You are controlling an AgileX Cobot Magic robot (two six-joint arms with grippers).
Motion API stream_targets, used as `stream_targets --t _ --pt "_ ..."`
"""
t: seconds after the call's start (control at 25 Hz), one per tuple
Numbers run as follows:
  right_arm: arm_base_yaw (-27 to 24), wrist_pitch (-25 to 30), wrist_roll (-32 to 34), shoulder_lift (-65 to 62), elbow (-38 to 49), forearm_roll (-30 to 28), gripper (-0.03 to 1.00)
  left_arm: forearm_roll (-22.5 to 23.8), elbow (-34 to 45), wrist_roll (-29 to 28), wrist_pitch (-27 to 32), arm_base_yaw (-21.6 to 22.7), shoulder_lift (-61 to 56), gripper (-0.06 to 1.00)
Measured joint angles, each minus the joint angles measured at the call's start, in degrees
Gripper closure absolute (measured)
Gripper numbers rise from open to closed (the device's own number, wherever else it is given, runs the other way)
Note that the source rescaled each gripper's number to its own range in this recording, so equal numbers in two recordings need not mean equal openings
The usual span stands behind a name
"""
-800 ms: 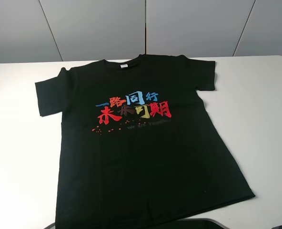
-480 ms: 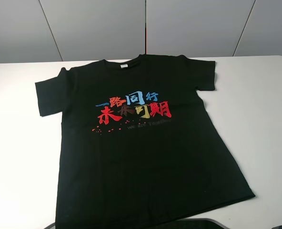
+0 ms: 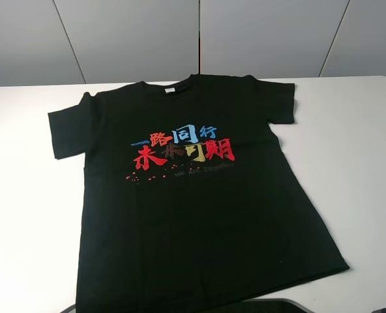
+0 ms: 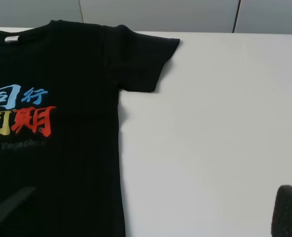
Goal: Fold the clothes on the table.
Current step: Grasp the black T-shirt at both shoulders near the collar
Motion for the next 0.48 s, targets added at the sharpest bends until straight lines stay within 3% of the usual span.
stream_targets --t 0.48 --pt "0.0 0.0 0.0 0.0 0.0 -0.1 -0.03 0.0 0.0 0.0 0.0 0.0 0.0 -0.04"
